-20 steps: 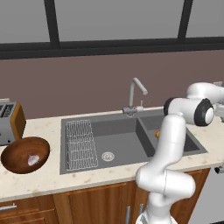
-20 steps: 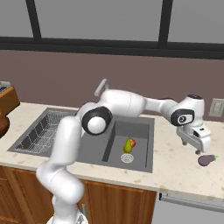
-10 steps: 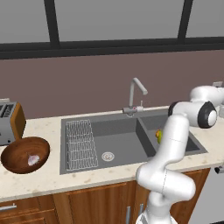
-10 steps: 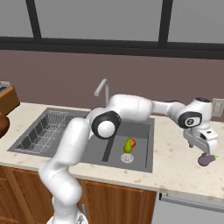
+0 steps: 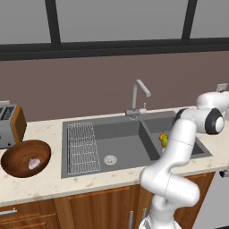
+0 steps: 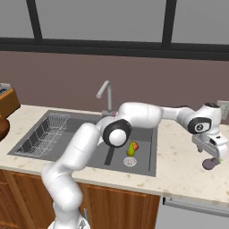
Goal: There is a mixed pile of frozen fruits and vegetables on the counter. Locate all the frozen vegetables and place the items in a bowl on the counter. Take all the frozen fruits and defrost them in a running sink.
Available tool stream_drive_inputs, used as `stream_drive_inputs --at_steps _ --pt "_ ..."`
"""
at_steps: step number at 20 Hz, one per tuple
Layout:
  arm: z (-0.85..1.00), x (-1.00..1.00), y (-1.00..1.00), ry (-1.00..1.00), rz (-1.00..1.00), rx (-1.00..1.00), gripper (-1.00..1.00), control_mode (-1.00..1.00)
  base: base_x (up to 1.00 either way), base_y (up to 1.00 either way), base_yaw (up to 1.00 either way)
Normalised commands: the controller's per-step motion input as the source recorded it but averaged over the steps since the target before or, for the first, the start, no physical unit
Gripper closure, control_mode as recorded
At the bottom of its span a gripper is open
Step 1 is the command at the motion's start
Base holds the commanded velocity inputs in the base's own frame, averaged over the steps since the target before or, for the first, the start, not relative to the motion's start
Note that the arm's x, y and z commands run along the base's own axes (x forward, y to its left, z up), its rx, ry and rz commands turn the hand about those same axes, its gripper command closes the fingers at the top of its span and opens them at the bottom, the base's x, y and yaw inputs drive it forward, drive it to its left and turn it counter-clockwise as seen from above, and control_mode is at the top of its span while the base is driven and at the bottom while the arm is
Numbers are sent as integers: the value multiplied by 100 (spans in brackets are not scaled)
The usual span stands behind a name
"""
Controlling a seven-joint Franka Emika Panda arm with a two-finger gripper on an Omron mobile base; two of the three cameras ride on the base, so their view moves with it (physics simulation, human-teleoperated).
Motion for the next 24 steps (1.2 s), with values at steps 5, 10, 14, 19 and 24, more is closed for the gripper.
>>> stream_drive_inputs --at_steps 5,10,14,19,24 --pt "-16 18 -29 3 -1 2 -100 -100 0 0 0" --pt "-29 -5 -4 6 -5 2 -100 -100 0 0 0" --pt "-32 -8 0 5 -5 4 -100 -100 0 0 0" --pt "-31 0 -9 3 -2 5 100 -100 0 0 0" --pt "-1 0 6 -2 -1 0 100 -100 0 0 0"
